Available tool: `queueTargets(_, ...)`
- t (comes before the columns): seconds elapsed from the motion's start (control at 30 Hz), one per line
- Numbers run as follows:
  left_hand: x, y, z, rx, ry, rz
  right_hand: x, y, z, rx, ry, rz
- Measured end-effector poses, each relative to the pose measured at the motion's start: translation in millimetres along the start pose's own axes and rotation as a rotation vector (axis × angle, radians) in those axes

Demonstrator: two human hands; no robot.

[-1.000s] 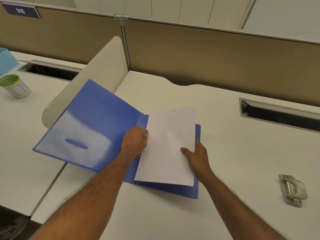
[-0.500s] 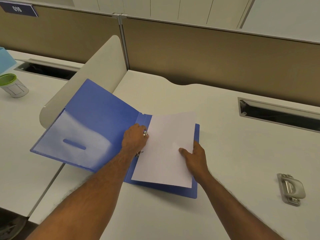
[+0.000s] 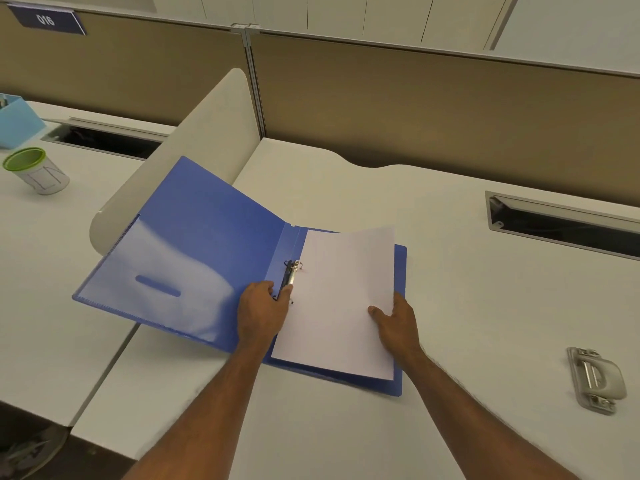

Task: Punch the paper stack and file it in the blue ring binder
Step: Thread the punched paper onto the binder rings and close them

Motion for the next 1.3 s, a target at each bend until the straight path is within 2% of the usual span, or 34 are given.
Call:
queueTargets(0.37, -1, 1, -12, -0.037, 0.008, -0.015, 6, -12, -1, 0.019, -0.049, -0.055)
queueTargets(0.63, -12, 8, -14, -0.067, -0.029, -0.045, -13, -21, 2, 0.029, -0.148, -0.208)
queueTargets(1.13, -6, 11, -18, -0.075, -0.009, -0.064, -15, -25, 7, 0.001, -0.166, -0.259)
queueTargets(1.3, -4, 10, -22, -0.078, -0.027, -0.054, -16, -31, 15, 0.017, -0.104, -0.302)
Point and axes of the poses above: each hand's wrist, its own z-axis towards the middle knuckle, its own x-axis out of the palm, y = z × x, the point moved 8 cm from there along z, towards the middle knuckle, and after that the axes turned 3 degrees about -x, right-handed, at the moved point
